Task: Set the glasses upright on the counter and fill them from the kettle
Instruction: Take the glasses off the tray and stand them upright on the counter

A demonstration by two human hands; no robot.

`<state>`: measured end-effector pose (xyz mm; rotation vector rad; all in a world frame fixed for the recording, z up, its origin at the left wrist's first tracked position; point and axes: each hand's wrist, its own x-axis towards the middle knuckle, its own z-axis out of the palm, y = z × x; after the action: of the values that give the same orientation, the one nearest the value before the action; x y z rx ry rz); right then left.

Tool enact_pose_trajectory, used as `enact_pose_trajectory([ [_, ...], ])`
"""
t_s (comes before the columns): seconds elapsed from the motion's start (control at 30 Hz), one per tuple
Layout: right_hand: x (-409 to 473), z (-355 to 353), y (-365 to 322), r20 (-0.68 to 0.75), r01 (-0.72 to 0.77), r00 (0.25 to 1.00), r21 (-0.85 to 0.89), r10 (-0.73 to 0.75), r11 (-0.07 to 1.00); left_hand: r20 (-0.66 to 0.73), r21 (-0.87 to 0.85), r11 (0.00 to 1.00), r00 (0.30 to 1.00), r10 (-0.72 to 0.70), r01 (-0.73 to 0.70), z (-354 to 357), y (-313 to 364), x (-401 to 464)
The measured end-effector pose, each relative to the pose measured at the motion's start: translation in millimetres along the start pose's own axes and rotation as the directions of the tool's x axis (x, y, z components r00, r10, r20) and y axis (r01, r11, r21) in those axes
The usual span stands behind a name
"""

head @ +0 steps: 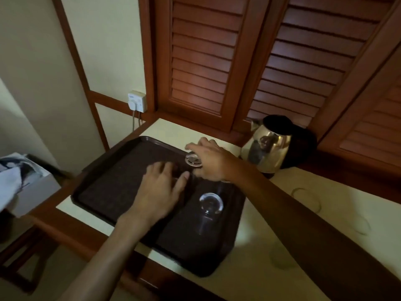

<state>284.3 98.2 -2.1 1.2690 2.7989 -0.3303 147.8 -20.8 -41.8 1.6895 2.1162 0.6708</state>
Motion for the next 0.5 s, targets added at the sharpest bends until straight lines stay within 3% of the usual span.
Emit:
enact_pose_trajectory([
  [0.07,21.2,7.9,-10.2,0.105,-0.033,0.993,-0.136,0.048,0.990,0.058,0.030,0.999,0.998,0.041,-0.043,-3.3,-12.7,0.5],
  [0.17,46.8,11.8,-25.9,0.201,-0.103,0.969,-0.189,0.141,0.977,0.119,0.159,0.983,0.990,0.076,-0.095,-25.4,-30.1,11.1],
  [0.3,75.8,7.7,-50.3,0.277,-0.168,0.934,-0.216,0.225,0.962,0.291,0.317,0.941,0.957,0.019,-0.116,-63.4,-41.1,41.7],
  [0.37,88.3,5.6,-61.6,0.338,-0.198,0.897,-0.265,0.283,0.944,0.416,0.385,0.916,0.907,-0.062,-0.114,-75.2,-35.3,59.6],
  [0.43,101.5,11.0,-70.0,0.411,-0.210,0.836,-0.373,0.364,0.904,0.518,0.478,0.863,0.846,-0.126,-0.165,-78.7,-26.6,72.7],
  [0.5,111.2,19.7,-77.1,0.468,-0.188,0.776,-0.470,0.424,0.862,0.571,0.606,0.737,0.809,-0.141,-0.299,-74.2,-17.7,77.1],
])
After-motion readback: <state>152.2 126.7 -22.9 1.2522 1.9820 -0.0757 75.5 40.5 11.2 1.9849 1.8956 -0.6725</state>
